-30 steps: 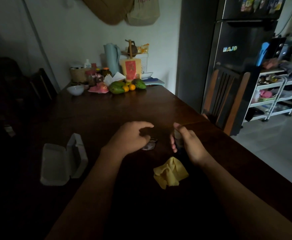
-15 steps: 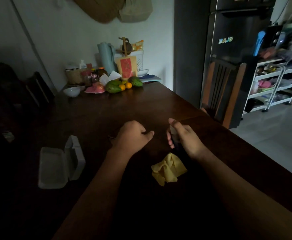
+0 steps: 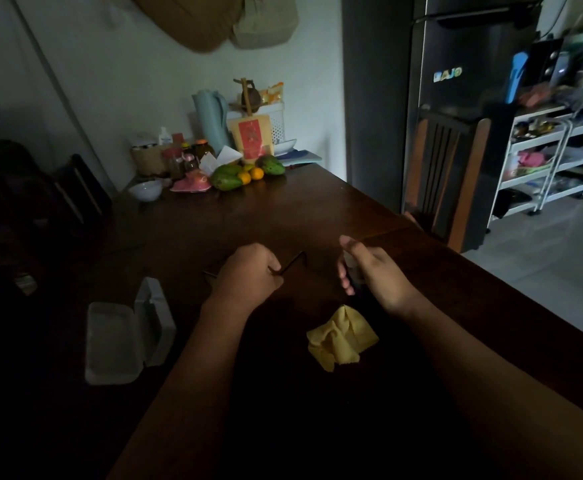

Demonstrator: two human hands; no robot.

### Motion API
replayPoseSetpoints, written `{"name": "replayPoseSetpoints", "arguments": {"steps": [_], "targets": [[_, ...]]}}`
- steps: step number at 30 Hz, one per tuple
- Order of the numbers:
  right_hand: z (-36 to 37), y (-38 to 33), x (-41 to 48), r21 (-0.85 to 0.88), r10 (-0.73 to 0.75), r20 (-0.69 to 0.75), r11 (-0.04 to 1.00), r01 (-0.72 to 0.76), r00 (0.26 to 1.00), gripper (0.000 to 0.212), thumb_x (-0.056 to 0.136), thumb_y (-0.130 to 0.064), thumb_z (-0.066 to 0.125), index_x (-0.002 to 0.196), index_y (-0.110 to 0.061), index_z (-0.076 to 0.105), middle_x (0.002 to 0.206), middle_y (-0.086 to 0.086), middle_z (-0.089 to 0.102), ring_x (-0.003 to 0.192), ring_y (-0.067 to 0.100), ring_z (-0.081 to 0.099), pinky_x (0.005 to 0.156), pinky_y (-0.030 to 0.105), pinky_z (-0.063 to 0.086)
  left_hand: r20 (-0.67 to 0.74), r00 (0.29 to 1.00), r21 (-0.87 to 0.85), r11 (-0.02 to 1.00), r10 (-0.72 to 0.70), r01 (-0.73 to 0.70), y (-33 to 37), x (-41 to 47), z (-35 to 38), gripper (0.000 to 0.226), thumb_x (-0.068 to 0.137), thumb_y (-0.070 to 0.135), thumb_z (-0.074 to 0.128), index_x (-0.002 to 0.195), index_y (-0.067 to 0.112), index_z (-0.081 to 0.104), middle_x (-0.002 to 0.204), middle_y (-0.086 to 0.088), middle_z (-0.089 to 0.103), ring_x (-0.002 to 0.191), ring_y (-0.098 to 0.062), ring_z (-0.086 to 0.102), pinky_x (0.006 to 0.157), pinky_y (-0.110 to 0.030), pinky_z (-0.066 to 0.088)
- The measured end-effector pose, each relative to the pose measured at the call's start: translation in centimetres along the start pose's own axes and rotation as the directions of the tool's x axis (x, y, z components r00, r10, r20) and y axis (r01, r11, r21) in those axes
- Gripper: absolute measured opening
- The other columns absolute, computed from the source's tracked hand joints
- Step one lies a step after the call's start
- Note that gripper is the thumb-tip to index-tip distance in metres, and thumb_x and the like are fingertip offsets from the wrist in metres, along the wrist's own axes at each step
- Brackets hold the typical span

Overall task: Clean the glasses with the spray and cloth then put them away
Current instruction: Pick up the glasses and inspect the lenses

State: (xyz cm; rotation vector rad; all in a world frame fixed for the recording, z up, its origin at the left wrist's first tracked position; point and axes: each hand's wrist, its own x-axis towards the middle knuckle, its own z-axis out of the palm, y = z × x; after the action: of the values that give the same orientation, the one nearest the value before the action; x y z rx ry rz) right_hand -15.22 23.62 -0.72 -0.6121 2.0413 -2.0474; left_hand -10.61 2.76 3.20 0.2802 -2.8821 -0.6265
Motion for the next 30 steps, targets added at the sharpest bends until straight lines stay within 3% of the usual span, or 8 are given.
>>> {"name": "replayPoseSetpoints", "arguments": {"steps": [6, 10, 14, 18, 22, 25, 27, 30], "targets": [[-0.2, -0.1, -0.1, -0.023, -0.008, 0.002, 1.000, 0.008, 1.000, 0.057, 0.099, -0.052, 0.043, 0.072, -0.005, 0.062, 0.063, 0.010, 0.055, 0.052, 0.015, 0.053, 0.047, 0.018, 0.043, 0.175, 0.965, 0.188, 0.969, -0.194, 0.160, 1.6, 0.8, -1.3, 0.026, 0.086, 0.026, 0.069, 0.111, 0.018, 0.068, 0.109, -0.003, 0.067, 0.101, -0.021, 0.063, 0.092, -0.039, 0.052], [-0.5, -0.1, 0.0, -0.067, 0.003, 0.005, 0.998, -0.002, 1.000, 0.057, 0.098, -0.057, 0.042, 0.070, -0.011, 0.062, 0.064, 0.007, 0.058, 0.055, 0.015, 0.055, 0.047, 0.020, 0.042, 0.111, 0.960, 0.134, 0.961, -0.258, 0.243, 1.2, 1.4, -1.6, 0.025, 0.088, 0.024, 0.066, 0.112, 0.018, 0.068, 0.112, -0.007, 0.067, 0.105, -0.023, 0.062, 0.093, -0.037, 0.050], [-0.8, 0.1, 0.2, -0.051, 0.001, 0.022, 0.999, 0.000, 1.000, 0.057, 0.098, -0.058, 0.042, 0.068, -0.015, 0.064, 0.062, 0.003, 0.060, 0.055, 0.013, 0.056, 0.046, 0.019, 0.043, -0.263, 0.960, -0.174, 0.983, -0.099, 0.054, -0.8, 0.4, -1.0, 0.013, 0.078, 0.015, 0.075, 0.089, 0.022, 0.075, 0.086, -0.001, 0.075, 0.080, -0.013, 0.068, 0.077, -0.031, 0.054], [-0.9, 0.3, 0.4, -0.032, -0.008, 0.045, 0.999, 0.010, 0.999, 0.061, 0.092, -0.063, 0.042, 0.068, -0.013, 0.067, 0.066, 0.009, 0.065, 0.060, 0.017, 0.061, 0.048, 0.020, 0.044, -0.417, 0.907, -0.397, 0.910, -0.062, -0.121, -1.6, 0.2, -0.7, 0.017, 0.074, 0.006, 0.077, 0.084, 0.020, 0.076, 0.075, 0.007, 0.073, 0.064, 0.012, 0.063, 0.062, -0.003, 0.044], [-1.0, 0.4, 0.4, -0.018, -0.001, 0.053, 1.000, 0.002, 0.999, 0.065, 0.097, -0.059, 0.037, 0.076, -0.005, 0.066, 0.078, 0.020, 0.071, 0.068, 0.021, 0.068, 0.053, 0.017, 0.048, -0.404, 0.906, -0.631, 0.756, -0.129, -0.174, -1.6, -0.1, -0.3, 0.025, 0.072, -0.001, 0.077, 0.090, 0.015, 0.074, 0.083, 0.000, 0.075, 0.074, 0.001, 0.068, 0.072, -0.014, 0.052], [-0.5, 0.3, 0.0, -0.029, 0.006, 0.033, 1.000, -0.005, 0.999, 0.066, 0.095, -0.060, 0.039, 0.073, -0.003, 0.062, 0.063, 0.014, 0.061, 0.056, 0.018, 0.058, 0.053, 0.017, 0.046, -0.394, 0.909, -0.723, 0.656, -0.135, -0.217, -1.6, -0.5, 0.0, 0.025, 0.072, -0.001, 0.077, 0.083, 0.021, 0.074, 0.078, 0.008, 0.076, 0.075, -0.001, 0.071, 0.064, -0.009, 0.050], [0.1, 0.1, -0.2, -0.038, -0.011, -0.043, 0.999, 0.010, 0.999, 0.069, 0.088, -0.067, 0.044, 0.072, 0.000, 0.057, 0.061, 0.011, 0.050, 0.051, 0.015, 0.048, 0.048, 0.020, 0.041, -0.391, 0.912, -0.755, 0.609, -0.123, -0.242, -1.6, -0.8, 0.3, 0.022, 0.071, 0.000, 0.078, 0.086, 0.015, 0.076, 0.080, 0.006, 0.076, 0.074, -0.001, 0.071, 0.064, -0.007, 0.050], [0.1, 0.0, -0.2, 0.072, -0.005, -0.168, 0.997, 0.018, 0.986, 0.076, 0.088, -0.063, 0.049, 0.076, 0.012, 0.050, 0.070, 0.018, 0.044, 0.053, 0.024, 0.043, 0.044, 0.022, 0.039, -0.392, 0.916, -0.760, 0.589, -0.079, -0.274, -1.5, -1.3, 0.3, 0.026, 0.069, 0.000, 0.079, 0.078, 0.023, 0.075, 0.077, 0.009, 0.076, 0.076, -0.008, 0.072, 0.073, -0.017, 0.054]]}}
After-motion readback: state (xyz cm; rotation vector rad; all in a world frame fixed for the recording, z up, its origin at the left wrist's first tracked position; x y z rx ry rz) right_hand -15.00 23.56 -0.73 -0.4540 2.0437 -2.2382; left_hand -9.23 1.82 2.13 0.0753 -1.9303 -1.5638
